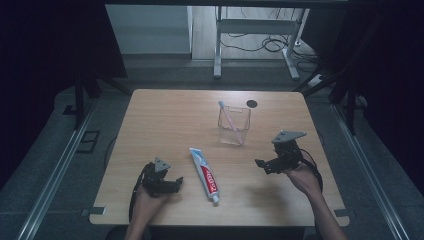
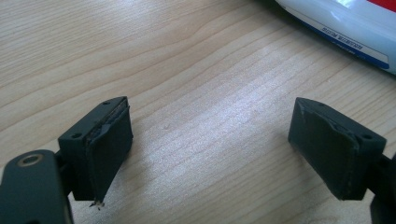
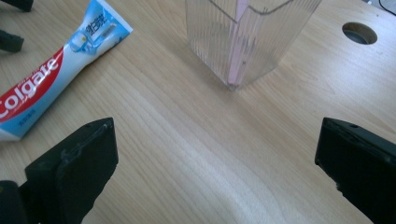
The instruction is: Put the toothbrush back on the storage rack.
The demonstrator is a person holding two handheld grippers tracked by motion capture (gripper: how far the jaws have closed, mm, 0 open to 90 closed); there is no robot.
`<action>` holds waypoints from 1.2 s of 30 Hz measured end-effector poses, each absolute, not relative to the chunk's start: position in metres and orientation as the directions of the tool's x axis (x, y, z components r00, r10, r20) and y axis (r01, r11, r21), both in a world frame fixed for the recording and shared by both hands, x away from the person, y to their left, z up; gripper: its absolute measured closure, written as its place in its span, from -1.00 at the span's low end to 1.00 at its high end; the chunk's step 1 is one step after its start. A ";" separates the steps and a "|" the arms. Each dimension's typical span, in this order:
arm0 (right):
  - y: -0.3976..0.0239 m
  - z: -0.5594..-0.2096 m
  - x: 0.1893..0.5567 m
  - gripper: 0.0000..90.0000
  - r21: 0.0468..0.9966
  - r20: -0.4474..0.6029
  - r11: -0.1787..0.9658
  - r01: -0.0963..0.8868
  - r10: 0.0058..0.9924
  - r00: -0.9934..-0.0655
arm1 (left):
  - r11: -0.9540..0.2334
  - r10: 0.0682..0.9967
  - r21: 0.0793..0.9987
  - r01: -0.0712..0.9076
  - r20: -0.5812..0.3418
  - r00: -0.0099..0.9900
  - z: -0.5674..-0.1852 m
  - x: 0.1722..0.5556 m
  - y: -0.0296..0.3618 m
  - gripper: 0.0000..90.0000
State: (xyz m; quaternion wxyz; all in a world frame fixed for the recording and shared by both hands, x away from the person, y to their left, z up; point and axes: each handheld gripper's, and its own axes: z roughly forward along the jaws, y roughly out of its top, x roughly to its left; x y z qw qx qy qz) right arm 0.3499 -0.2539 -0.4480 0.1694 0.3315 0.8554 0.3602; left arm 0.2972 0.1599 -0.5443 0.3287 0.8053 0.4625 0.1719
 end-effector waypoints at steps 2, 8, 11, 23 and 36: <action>-0.256 -0.450 0.346 -1.00 0.730 -0.050 0.516 0.447 0.693 -0.719 | -0.356 0.858 0.688 0.632 -0.027 0.513 -0.544 0.297 0.160 -0.69; -0.263 -0.460 0.336 -1.00 0.729 -0.053 0.512 0.454 0.703 -0.709 | -0.352 0.860 0.689 0.633 -0.030 0.510 -0.544 0.297 0.160 -0.69; -0.267 -0.465 0.332 -1.00 0.725 -0.049 0.509 0.464 0.710 -0.703 | -0.355 0.859 0.688 0.633 -0.029 0.512 -0.544 0.297 0.160 -0.69; -0.280 -0.497 0.317 -1.00 0.710 -0.036 0.495 0.501 0.735 -0.677 | -0.354 0.859 0.689 0.633 -0.029 0.511 -0.544 0.297 0.160 -0.69; -0.284 -0.532 0.303 -1.00 0.691 -0.001 0.478 0.542 0.751 -0.661 | -0.355 0.858 0.688 0.633 -0.028 0.512 -0.544 0.297 0.160 -0.70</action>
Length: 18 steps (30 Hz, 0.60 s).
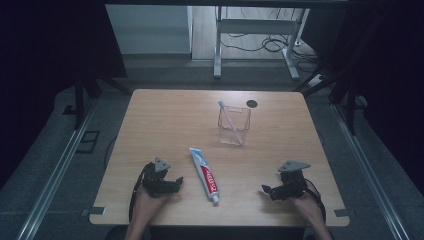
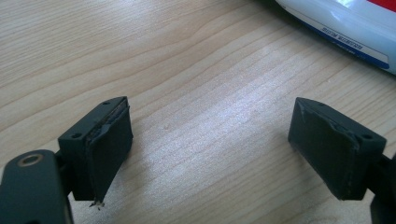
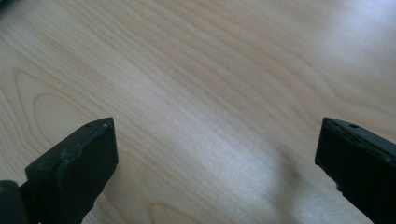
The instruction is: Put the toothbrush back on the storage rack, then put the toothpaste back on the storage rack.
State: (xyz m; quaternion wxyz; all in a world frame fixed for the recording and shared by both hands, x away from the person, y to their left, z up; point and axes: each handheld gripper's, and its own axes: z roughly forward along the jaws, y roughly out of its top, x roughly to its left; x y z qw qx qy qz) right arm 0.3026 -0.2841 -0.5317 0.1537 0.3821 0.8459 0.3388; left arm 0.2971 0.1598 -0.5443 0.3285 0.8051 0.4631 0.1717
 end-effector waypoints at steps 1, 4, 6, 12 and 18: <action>-0.284 -0.534 0.302 -1.00 0.690 0.002 0.477 0.544 0.750 -0.661 | -0.355 0.858 0.688 0.633 -0.028 0.512 -0.544 0.297 0.160 -0.70; -0.285 -0.541 0.299 -1.00 0.688 0.007 0.474 0.550 0.753 -0.657 | -0.355 0.858 0.688 0.633 -0.028 0.512 -0.544 0.297 0.160 -0.69; -0.287 -0.543 0.297 -1.00 0.698 0.006 0.466 0.544 0.756 -0.655 | -0.356 0.858 0.688 0.633 -0.028 0.512 -0.544 0.297 0.160 -0.69; -0.287 -0.543 0.295 -1.00 0.701 0.002 0.465 0.541 0.757 -0.653 | -0.360 0.855 0.689 0.630 -0.027 0.518 -0.544 0.297 0.160 -0.69; -0.288 -0.543 0.294 -1.00 0.700 0.001 0.463 0.544 0.762 -0.648 | -0.359 0.853 0.681 0.638 -0.039 0.521 -0.542 0.297 0.161 -0.66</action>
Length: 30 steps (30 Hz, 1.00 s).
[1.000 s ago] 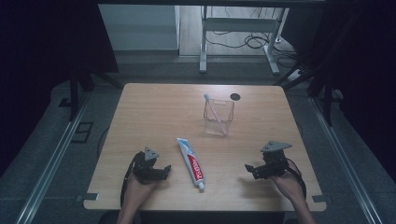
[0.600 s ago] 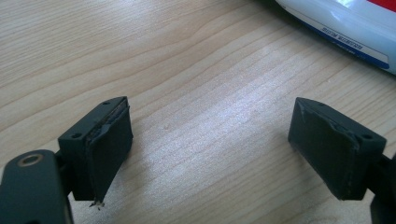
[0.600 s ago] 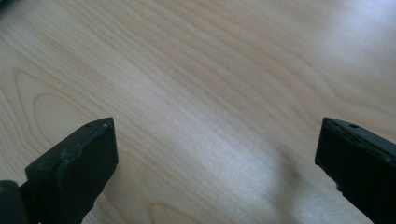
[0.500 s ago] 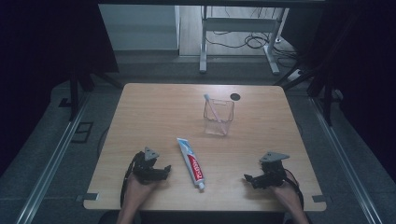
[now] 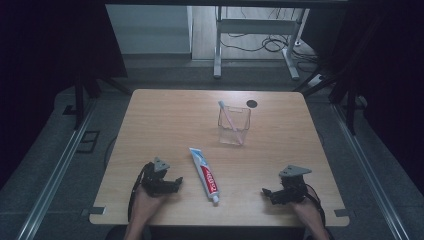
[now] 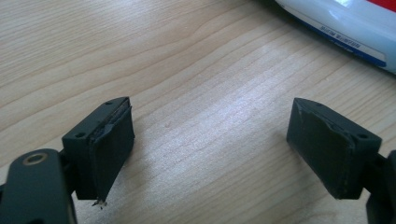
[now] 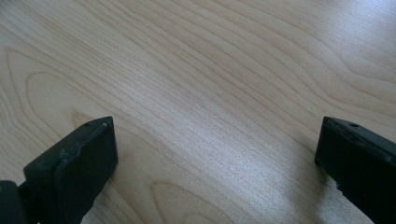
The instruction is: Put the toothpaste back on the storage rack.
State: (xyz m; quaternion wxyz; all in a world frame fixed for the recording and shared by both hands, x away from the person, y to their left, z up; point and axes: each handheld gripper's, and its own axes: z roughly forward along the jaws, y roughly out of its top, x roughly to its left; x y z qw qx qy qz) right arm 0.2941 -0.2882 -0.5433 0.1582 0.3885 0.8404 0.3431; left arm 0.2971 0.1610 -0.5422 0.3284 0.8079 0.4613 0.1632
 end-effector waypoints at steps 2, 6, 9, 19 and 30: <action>-0.288 -0.543 0.294 -1.00 0.700 0.001 0.462 0.545 0.762 -0.647 | -0.366 0.844 0.683 0.633 -0.043 0.535 -0.540 0.297 0.160 -0.63; -0.288 -0.543 0.294 -1.00 0.700 0.001 0.462 0.545 0.762 -0.647 | -0.362 0.833 0.699 0.617 -0.054 0.550 -0.535 0.295 0.157 -0.54; -0.288 -0.543 0.294 -1.00 0.700 0.001 0.462 0.545 0.763 -0.647 | -0.372 0.824 0.702 0.607 -0.052 0.564 -0.531 0.293 0.155 -0.46; -0.288 -0.543 0.294 -1.00 0.700 0.001 0.462 0.545 0.762 -0.647 | -0.363 0.791 0.726 0.585 -0.092 0.605 -0.519 0.290 0.149 -0.07; -0.288 -0.543 0.294 -1.00 0.699 0.002 0.462 0.546 0.762 -0.647 | -0.349 0.748 0.739 0.577 -0.152 0.647 -0.505 0.288 0.129 0.38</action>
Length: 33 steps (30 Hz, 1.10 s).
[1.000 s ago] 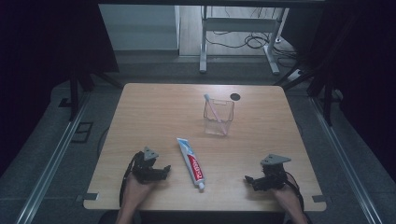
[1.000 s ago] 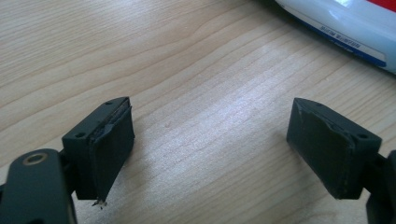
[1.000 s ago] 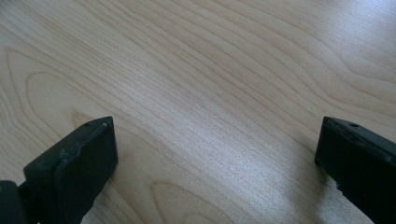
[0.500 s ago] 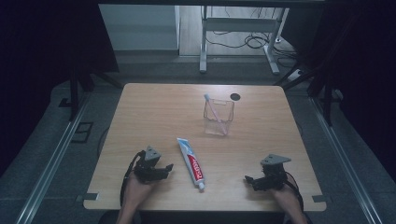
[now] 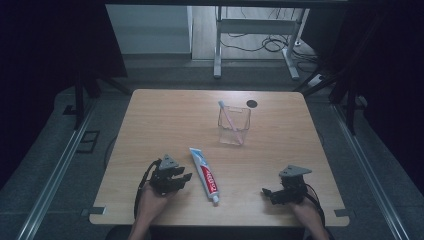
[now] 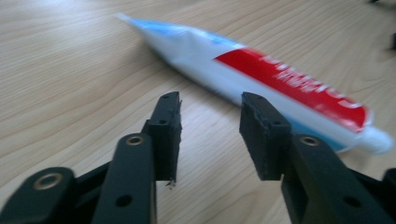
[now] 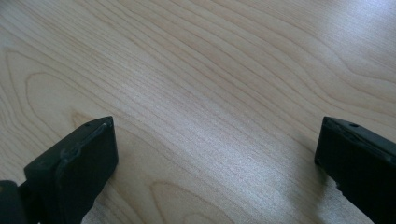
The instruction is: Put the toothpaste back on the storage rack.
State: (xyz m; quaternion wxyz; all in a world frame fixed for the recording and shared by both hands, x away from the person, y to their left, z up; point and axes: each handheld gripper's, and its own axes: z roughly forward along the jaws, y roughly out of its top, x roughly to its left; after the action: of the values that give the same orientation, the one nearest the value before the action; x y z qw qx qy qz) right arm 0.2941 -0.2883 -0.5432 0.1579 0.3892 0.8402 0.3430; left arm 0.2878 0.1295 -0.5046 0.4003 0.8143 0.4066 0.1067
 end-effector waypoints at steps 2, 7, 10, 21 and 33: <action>-0.288 -0.543 0.294 -1.00 0.699 0.002 0.462 0.546 0.762 -0.647 | -0.349 0.739 0.737 0.578 -0.163 0.653 -0.503 0.288 0.123 0.48; -0.288 -0.543 0.294 -1.00 0.699 0.001 0.462 0.545 0.762 -0.647 | -0.384 0.706 0.723 0.574 -0.171 0.687 -0.499 0.289 0.105 0.68; -0.288 -0.543 0.294 -1.00 0.699 0.002 0.462 0.546 0.762 -0.647 | -0.410 0.688 0.716 0.565 -0.164 0.707 -0.498 0.289 0.093 0.78; -0.288 -0.543 0.294 -1.00 0.699 0.001 0.462 0.545 0.762 -0.647 | -0.473 0.629 0.701 0.533 -0.154 0.762 -0.499 0.293 0.053 0.90; -0.288 -0.543 0.294 -1.00 0.700 0.002 0.461 0.546 0.763 -0.647 | -0.505 0.621 0.656 0.561 -0.174 0.764 -0.507 0.291 0.038 0.96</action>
State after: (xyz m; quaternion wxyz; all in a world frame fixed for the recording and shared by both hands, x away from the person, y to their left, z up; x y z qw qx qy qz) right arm 0.2941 -0.2883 -0.5432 0.1581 0.3894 0.8400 0.3431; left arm 0.2908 0.0382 -0.5070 0.3621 0.8665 0.3410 0.0418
